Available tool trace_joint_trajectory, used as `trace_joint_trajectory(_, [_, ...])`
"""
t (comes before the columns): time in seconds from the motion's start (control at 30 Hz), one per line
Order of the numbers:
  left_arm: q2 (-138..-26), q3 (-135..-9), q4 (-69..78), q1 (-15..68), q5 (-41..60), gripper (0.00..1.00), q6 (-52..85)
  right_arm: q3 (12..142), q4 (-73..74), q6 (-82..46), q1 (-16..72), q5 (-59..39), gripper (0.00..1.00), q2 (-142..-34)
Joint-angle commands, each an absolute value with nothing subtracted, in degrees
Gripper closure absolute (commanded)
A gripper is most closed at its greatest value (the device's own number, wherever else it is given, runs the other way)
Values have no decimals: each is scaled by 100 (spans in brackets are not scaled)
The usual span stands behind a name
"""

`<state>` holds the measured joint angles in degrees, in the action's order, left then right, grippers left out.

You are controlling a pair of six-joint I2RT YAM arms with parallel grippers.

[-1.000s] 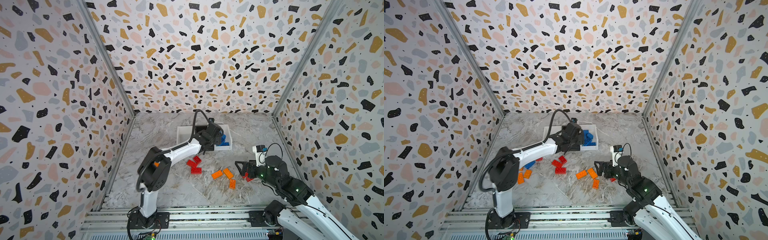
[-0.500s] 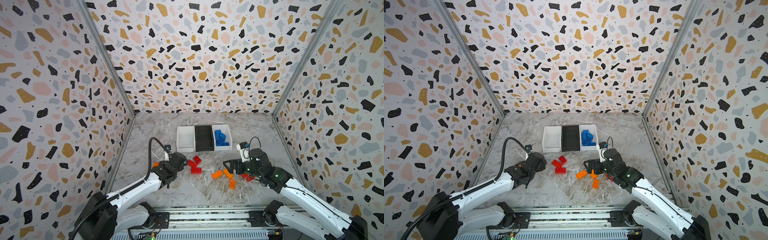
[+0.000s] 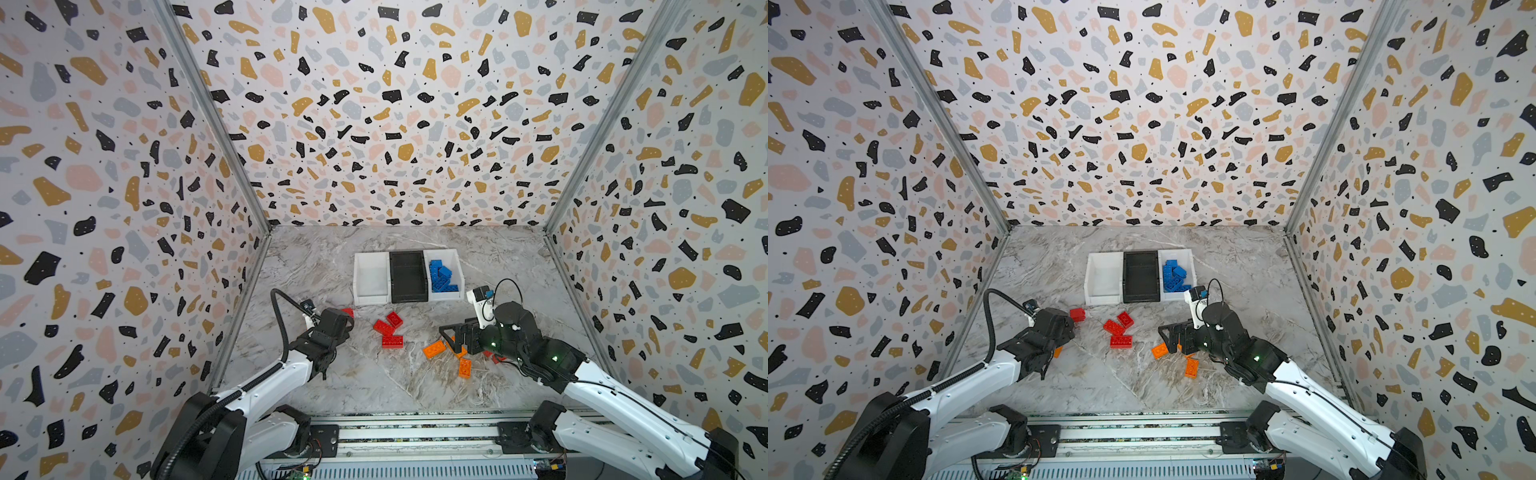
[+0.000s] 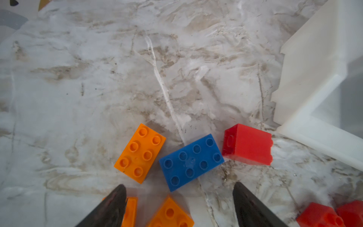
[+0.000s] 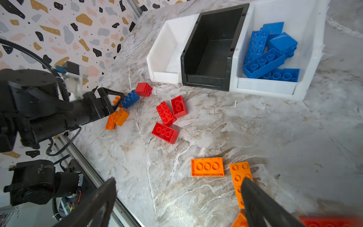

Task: Sort the legos into containers by color
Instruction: 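Lower the left gripper onto the flat blue brick beside a red brick and grasp it, then lift the blue brick with the left gripper and carry it toward the bins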

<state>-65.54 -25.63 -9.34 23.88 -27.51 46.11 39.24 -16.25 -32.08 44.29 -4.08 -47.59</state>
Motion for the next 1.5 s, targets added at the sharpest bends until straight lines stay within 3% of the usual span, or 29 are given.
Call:
trace_joint_trajectory(0.0, [-6763, -2589, -536, 2292, -2530, 14, 4564, 4006, -1828, -3244, 4457, -212, 1, -4558])
trace_joint_trajectory(0.8, [-8297, -3243, -93, 1945, -2098, 14, 4369, 3780, -1774, -3086, 4447, 4, 1, -4580])
trace_joint_trajectory(1.47, [-9069, -3751, -441, 1939, -2150, 27, 3865, 3823, -1578, -2972, 4404, -140, 1, -4915])
